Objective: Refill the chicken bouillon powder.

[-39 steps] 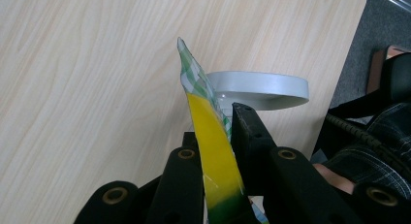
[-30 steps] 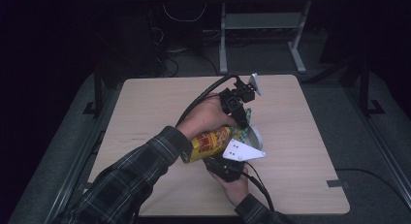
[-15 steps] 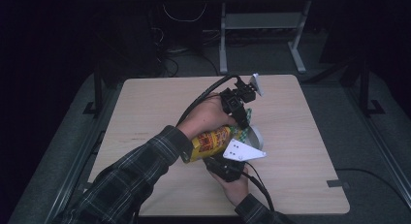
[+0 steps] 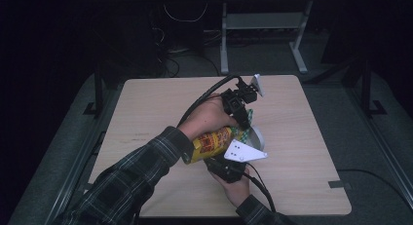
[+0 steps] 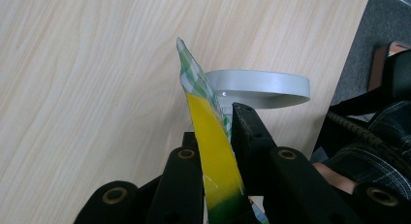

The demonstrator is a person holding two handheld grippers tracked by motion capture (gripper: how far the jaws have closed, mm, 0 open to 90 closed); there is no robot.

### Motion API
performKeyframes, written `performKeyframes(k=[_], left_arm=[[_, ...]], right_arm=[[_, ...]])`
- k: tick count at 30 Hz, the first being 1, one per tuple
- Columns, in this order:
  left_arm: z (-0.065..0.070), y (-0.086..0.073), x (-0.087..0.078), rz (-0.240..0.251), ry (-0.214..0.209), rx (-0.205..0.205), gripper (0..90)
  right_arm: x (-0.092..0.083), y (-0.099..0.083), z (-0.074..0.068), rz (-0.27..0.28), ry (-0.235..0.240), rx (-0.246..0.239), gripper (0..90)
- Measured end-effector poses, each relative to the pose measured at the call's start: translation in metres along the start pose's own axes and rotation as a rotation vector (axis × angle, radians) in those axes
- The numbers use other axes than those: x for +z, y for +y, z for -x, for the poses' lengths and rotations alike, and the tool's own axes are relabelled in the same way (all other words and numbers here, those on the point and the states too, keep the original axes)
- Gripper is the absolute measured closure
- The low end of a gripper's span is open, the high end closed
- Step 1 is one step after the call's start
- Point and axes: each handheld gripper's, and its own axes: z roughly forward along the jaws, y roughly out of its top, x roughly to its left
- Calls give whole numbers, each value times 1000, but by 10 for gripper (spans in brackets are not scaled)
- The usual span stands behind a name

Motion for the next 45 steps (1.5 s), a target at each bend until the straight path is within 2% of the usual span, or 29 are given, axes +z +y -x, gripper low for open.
performKeyframes(k=[9, 17, 25, 27, 32, 38, 45], left_arm=[[-1, -1, 1, -1, -6, -2, 813], [-2, -5, 2, -2, -12, -8, 883], [-3, -9, -1, 4, -25, -4, 899], [-3, -10, -3, 12, -22, -4, 900], [-4, -16, -8, 44, -45, 0, 900], [-7, -30, -15, 116, -78, -10, 900], [-11, -46, -22, 164, -98, -15, 900]], right_arm=[[0, -1, 0, -7, 1, 1, 900], [2, -3, -1, -17, -1, -8, 900], [3, -4, -3, -28, 4, -22, 900], [3, -5, -3, -33, 6, -19, 899], [4, -7, -3, -47, 2, -18, 897], [7, -10, -5, -81, -4, -43, 896], [9, -15, -3, -122, -20, -31, 899]])
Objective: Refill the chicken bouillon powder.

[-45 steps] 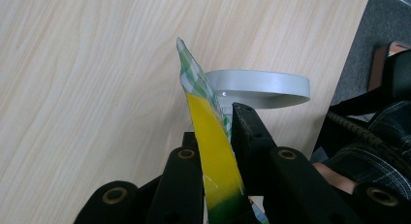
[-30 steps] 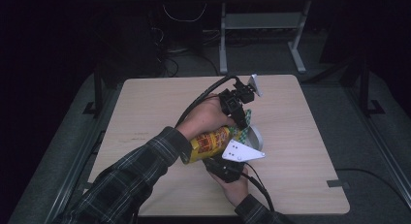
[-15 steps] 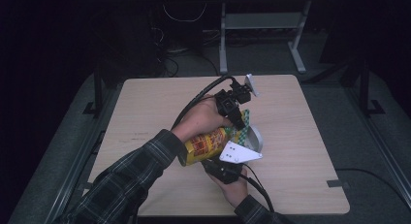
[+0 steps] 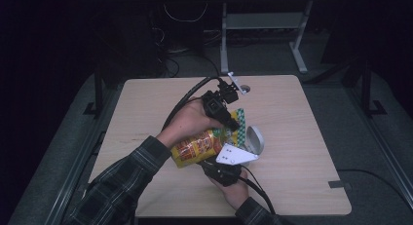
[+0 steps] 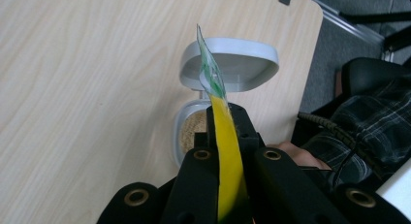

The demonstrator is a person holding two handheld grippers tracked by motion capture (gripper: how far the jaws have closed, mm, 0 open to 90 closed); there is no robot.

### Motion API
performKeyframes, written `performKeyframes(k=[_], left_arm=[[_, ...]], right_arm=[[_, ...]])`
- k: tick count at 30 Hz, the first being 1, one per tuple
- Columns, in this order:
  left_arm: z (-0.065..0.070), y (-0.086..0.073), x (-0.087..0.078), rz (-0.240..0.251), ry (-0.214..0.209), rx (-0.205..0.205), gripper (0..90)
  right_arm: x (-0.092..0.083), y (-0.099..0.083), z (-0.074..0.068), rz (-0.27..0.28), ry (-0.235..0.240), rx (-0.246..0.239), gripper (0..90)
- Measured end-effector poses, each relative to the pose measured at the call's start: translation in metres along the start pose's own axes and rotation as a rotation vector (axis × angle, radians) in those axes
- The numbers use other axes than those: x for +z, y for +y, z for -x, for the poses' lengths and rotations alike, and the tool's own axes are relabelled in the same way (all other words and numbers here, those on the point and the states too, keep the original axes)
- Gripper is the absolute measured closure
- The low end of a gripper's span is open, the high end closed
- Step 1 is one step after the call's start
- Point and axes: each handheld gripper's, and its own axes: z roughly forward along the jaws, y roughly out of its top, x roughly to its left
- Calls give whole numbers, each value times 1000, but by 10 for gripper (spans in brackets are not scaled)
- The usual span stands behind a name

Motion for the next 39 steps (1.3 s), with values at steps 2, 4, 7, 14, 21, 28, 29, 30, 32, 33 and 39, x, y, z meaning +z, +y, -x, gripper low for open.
performKeyframes(k=[2, 4, 7, 14, 21, 28, 29, 30, 32, 33, 39], left_arm=[[-1, -4, -3, 12, -12, 2, 900], [-1, -7, -6, 26, -19, 7, 900], [0, -13, -12, 62, -27, 5, 900], [-6, -26, -25, 125, -28, 13, 900], [-11, -41, -31, 192, -47, -21, 900], [-18, -60, -37, 277, -76, -24, 900], [-19, -63, -37, 289, -74, -25, 900], [-20, -66, -38, 303, -73, -19, 900], [-21, -71, -39, 338, -86, -20, 900], [-22, -73, -40, 352, -83, -10, 900], [-27, -87, -46, 425, -72, -20, 900]], right_arm=[[1, -1, 0, -11, 2, 4, 900], [1, -2, 0, -15, 5, 7, 900], [1, -2, 1, -22, 8, 1, 899], [-1, -3, 4, -46, -6, 13, 900], [-6, -3, 6, -62, -7, 13, 900], [-12, -3, 7, -96, -8, 6, 900], [-12, -3, 7, -102, -7, 7, 900], [-13, -3, 6, -109, -10, 3, 900], [-14, -3, 6, -125, -11, -2, 900], [-15, -3, 6, -131, -15, -11, 900], [-23, -2, 9, -162, -21, -9, 900]])
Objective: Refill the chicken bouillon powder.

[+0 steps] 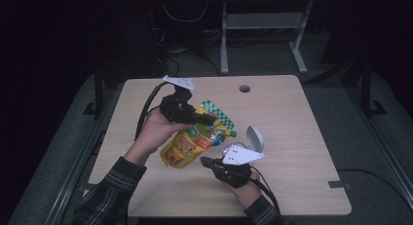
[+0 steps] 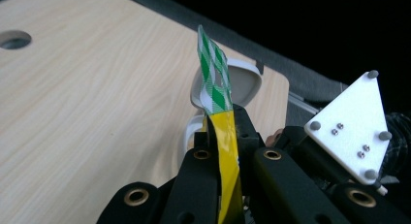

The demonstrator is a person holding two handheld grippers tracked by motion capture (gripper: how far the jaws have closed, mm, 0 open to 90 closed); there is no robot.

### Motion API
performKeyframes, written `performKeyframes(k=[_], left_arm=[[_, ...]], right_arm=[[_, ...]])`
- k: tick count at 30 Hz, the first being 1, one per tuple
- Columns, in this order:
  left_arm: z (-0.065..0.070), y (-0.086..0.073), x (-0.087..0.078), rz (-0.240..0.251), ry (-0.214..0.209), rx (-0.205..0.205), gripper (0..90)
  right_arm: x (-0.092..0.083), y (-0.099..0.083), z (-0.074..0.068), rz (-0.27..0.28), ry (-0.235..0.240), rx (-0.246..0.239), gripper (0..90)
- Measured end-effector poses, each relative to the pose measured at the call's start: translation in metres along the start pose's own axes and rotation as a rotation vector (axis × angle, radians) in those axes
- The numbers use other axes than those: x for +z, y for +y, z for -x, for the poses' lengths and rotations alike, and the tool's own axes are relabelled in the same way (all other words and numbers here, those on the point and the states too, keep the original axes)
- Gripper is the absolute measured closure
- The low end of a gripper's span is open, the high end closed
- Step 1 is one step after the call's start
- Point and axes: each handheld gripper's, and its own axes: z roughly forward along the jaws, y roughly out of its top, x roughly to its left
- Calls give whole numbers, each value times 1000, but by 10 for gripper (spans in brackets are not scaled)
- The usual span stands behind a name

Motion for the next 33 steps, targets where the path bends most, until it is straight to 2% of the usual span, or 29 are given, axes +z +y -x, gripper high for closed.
performKeyframes(k=[1, 5, 11, 15, 20, 27, 33], left_arm=[[-1, -2, -2, 15, -7, -4, 900], [-2, -11, -10, 62, 6, 9, 900], [-3, -26, -25, 158, 45, 29, 900], [-5, -38, -38, 212, 95, 24, 900], [-8, -51, -51, 272, 131, 9, 900], [-17, -71, -65, 325, 189, -14, 900], [-24, -85, -71, 354, 261, -13, 900]], right_arm=[[-2, 0, 1, -5, 2, 0, 900], [-9, 1, 4, -6, 14, 6, 900], [-24, 1, 11, -22, 39, 12, 900], [-36, 1, 17, -28, 52, 22, 900], [-49, 1, 23, -32, 43, 34, 900], [-65, -1, 30, -46, 34, 48, 900], [-82, -5, 36, -45, 12, 59, 899]])
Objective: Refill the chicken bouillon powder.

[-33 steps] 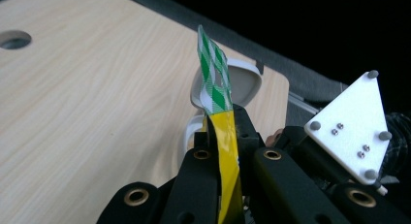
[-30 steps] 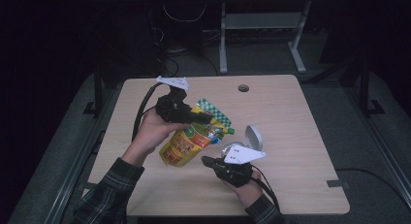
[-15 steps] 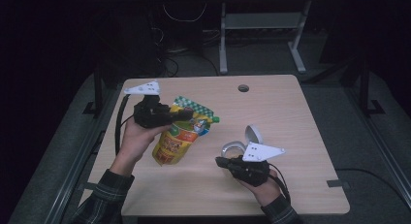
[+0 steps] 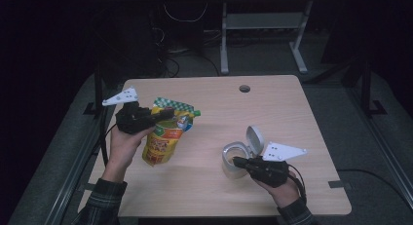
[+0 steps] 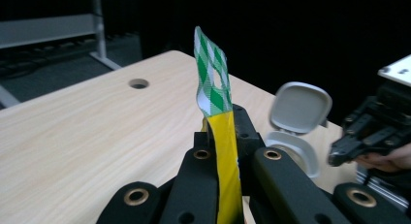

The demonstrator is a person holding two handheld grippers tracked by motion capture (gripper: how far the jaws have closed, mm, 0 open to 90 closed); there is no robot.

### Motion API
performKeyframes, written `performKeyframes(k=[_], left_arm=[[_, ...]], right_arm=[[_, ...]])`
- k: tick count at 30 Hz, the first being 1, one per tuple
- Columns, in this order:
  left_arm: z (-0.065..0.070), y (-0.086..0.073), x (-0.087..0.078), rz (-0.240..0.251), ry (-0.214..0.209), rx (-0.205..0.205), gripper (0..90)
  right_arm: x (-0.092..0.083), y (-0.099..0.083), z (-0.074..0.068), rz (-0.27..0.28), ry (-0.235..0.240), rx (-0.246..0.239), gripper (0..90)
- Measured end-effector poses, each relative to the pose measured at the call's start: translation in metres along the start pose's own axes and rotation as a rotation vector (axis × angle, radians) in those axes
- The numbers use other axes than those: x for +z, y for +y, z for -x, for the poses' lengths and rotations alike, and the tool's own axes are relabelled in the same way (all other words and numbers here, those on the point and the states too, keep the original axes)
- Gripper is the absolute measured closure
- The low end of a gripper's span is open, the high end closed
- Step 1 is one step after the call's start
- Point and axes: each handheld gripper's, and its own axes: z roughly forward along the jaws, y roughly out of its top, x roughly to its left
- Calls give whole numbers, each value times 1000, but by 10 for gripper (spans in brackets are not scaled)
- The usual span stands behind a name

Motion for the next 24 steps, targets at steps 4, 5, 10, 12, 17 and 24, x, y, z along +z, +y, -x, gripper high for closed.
performKeyframes(k=[4, 5, 10, 12, 17, 24], left_arm=[[-10, -5, -3, 27, 44, 2, 900], [-12, -6, -4, 33, 53, 4, 900], [-29, -19, -4, 58, 94, -18, 900], [-35, -24, -3, 53, 111, -19, 900], [-51, -32, -1, 77, 132, -37, 900], [-61, -43, 4, 85, 152, -39, 900]], right_arm=[[-5, -3, 3, 3, -6, 14, 899], [-6, -4, 3, 3, -11, 12, 899], [-7, -7, 6, -6, -13, 20, 899], [-8, -8, 6, -5, -12, 22, 899], [-10, -9, 8, -7, -17, 30, 899], [-9, -9, 9, -5, -19, 32, 899]])
